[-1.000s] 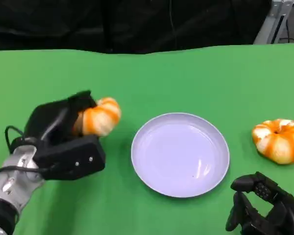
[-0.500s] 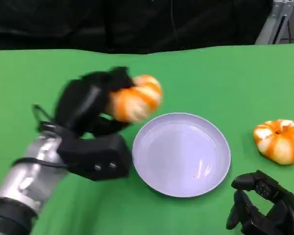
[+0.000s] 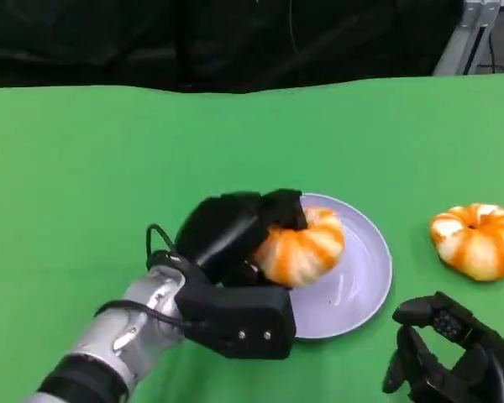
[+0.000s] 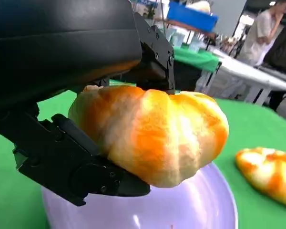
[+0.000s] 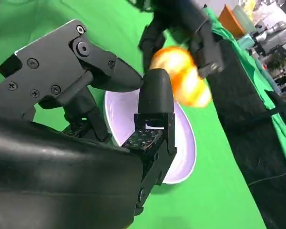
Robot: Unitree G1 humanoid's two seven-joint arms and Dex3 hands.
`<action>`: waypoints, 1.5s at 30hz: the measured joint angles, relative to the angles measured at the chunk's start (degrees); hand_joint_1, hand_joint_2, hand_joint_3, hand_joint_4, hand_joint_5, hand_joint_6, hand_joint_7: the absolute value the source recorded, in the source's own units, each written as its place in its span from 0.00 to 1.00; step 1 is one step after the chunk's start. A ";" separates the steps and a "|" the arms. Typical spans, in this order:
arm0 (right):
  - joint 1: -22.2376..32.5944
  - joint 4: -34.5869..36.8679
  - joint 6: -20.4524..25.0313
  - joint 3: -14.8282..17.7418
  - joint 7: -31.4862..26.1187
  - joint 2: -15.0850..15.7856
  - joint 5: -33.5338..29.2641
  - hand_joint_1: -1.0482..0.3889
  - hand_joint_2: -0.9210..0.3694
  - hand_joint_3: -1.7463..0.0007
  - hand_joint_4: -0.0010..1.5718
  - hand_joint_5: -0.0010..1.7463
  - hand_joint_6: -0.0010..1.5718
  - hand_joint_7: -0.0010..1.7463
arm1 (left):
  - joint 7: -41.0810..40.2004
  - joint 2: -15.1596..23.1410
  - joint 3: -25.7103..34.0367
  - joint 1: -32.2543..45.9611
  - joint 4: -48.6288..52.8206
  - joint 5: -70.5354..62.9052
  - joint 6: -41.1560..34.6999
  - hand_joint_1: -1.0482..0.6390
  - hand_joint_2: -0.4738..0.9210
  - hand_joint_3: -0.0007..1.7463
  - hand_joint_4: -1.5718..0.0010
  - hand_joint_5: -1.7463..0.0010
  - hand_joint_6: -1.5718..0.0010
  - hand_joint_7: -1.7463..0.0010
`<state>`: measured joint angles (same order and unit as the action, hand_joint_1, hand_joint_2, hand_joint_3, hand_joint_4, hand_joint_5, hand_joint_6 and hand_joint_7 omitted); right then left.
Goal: Grasp the bread from the table and place it into the plate.
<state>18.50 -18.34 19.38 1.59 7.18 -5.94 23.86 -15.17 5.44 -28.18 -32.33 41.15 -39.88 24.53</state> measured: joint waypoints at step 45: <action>-0.08 1.36 -2.24 -1.21 0.11 -0.34 -0.35 0.61 0.31 0.36 0.53 1.00 0.52 0.81 | 44.23 -1.09 24.68 11.67 -29.76 54.67 -41.55 0.61 0.83 0.59 0.42 0.38 0.40 0.50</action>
<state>18.42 -16.99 17.14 0.38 7.29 -6.28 23.51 29.06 4.35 -3.50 -20.66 11.39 14.79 -17.02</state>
